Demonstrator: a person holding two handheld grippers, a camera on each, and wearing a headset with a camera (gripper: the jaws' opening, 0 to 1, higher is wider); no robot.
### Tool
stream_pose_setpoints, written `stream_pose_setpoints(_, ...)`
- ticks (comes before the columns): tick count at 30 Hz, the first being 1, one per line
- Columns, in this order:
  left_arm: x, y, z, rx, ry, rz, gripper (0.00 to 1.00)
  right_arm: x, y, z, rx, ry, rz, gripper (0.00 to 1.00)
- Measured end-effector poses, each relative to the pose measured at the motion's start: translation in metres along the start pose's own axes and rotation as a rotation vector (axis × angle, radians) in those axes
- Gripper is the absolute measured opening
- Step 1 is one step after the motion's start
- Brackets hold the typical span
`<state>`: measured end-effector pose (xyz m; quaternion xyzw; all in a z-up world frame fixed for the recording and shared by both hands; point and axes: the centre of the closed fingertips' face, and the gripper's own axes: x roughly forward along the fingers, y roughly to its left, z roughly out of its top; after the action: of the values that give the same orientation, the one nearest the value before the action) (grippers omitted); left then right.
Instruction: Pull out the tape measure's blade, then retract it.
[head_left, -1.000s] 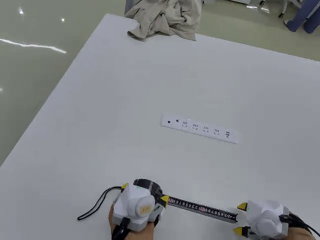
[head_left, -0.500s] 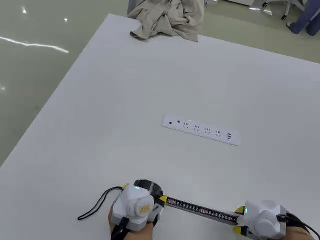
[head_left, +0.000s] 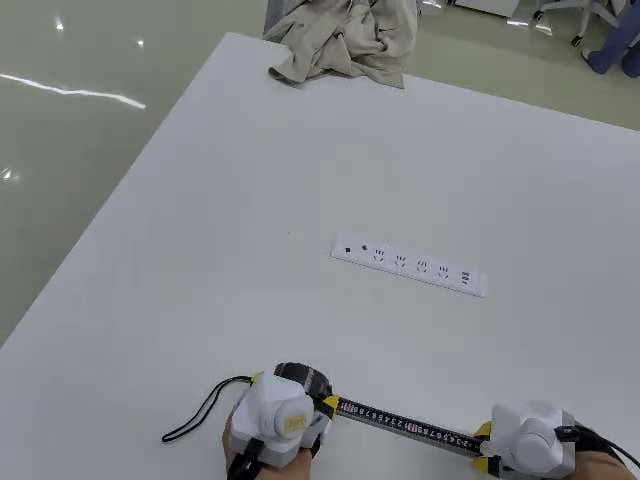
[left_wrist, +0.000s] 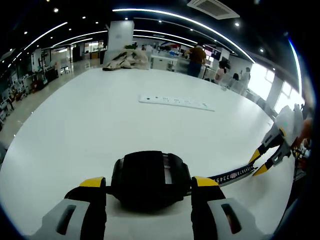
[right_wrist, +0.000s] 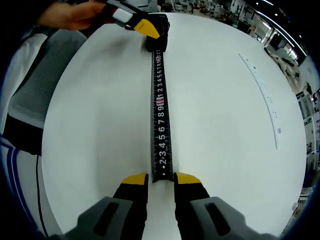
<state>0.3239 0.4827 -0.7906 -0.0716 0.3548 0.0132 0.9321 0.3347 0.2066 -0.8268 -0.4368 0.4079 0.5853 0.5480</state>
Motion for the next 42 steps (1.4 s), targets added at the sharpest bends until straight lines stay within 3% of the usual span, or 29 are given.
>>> stream_pose_setpoints(12, 0.0, -0.0013, 0.0015, -0.008, -0.005, -0.012, 0.64, 0.0, 0.0015, 0.0007, -0.006, 0.012, 0.012, 0.16)
stream_pose_setpoints(42, -0.0001, -0.0026, 0.0012, 0.04, -0.003, -0.014, 0.58, 0.0007, 0.0006, 0.0009, 0.018, -0.002, -0.007, 0.14)
